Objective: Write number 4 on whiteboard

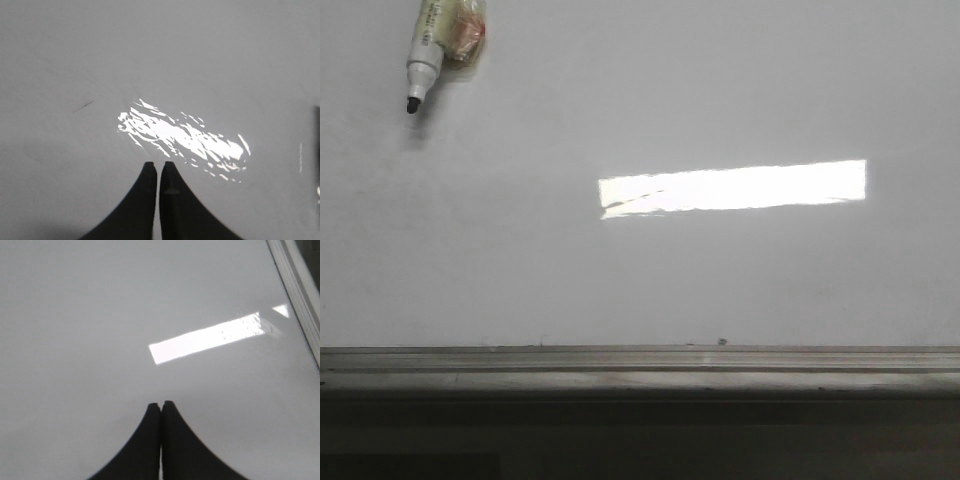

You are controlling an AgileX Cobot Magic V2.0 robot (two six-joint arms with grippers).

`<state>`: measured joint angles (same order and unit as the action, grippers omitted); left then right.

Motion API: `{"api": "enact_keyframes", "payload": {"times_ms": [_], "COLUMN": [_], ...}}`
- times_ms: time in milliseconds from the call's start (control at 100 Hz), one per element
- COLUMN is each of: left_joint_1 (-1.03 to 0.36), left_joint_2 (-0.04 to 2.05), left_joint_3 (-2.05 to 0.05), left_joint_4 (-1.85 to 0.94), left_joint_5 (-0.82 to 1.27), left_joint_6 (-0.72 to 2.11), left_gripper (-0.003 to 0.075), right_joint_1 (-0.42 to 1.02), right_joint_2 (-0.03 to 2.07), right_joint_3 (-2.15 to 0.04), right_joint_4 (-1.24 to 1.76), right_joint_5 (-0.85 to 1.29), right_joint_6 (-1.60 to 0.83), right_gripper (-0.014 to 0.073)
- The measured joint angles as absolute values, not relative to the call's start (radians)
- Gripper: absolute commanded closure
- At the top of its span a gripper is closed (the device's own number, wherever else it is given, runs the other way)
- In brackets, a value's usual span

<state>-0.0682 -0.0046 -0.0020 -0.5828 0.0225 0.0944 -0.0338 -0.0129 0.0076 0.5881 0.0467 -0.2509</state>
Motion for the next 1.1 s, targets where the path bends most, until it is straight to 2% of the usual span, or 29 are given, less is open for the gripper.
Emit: {"api": "enact_keyframes", "payload": {"times_ms": [130,270,370,530,720,770,810,920,960,1011,1101], "left_joint_1": [-0.068,-0.071,-0.071,-0.071,-0.071,-0.071,-0.071,-0.073,-0.073,-0.073,-0.073], "left_joint_2": [-0.005,-0.005,0.022,0.201,0.424,0.474,0.501,0.574,0.596,0.619,0.662], "left_joint_3": [-0.002,-0.020,-0.096,-0.298,-0.511,-0.549,-0.575,-0.614,-0.620,-0.624,-0.627], "left_joint_4": [-0.766,-0.801,-0.722,-0.546,-0.527,-0.546,-0.570,-0.670,-0.720,-0.781,-0.909], "left_joint_5": [-0.008,0.026,0.151,0.389,0.584,0.614,0.636,0.666,0.668,0.668,0.668], "left_joint_6": [0.094,0.094,0.094,0.102,0.224,0.265,0.306,0.413,0.451,0.495,0.593], "left_gripper": [0.0741,0.0741,0.0741,0.0741,0.0730,0.0692,0.0634,0.0391,0.0320,0.0291,0.0318], "right_joint_1": [-0.034,-0.034,-0.034,-0.034,-0.034,-0.034,-0.034,-0.034,-0.034,-0.034,-0.034], "right_joint_2": [-0.013,-0.013,0.019,0.210,0.442,0.483,0.510,0.547,0.549,0.550,0.550], "right_joint_3": [0.008,-0.003,-0.056,-0.218,-0.373,-0.400,-0.418,-0.447,-0.452,-0.459,-0.462], "right_joint_4": [0.758,0.786,0.741,0.616,0.533,0.528,0.526,0.524,0.524,0.524,0.522], "right_joint_5": [0.021,0.069,0.140,0.280,0.432,0.459,0.478,0.512,0.524,0.530,0.534], "right_joint_6": [-0.247,-0.243,-0.243,-0.243,-0.256,-0.261,-0.265,-0.267,-0.268,-0.268,-0.268], "right_gripper": [0.0656,0.0654,0.0654,0.0655,0.0636,0.0582,0.0507,0.0247,0.0196,0.0176,0.0179]}}
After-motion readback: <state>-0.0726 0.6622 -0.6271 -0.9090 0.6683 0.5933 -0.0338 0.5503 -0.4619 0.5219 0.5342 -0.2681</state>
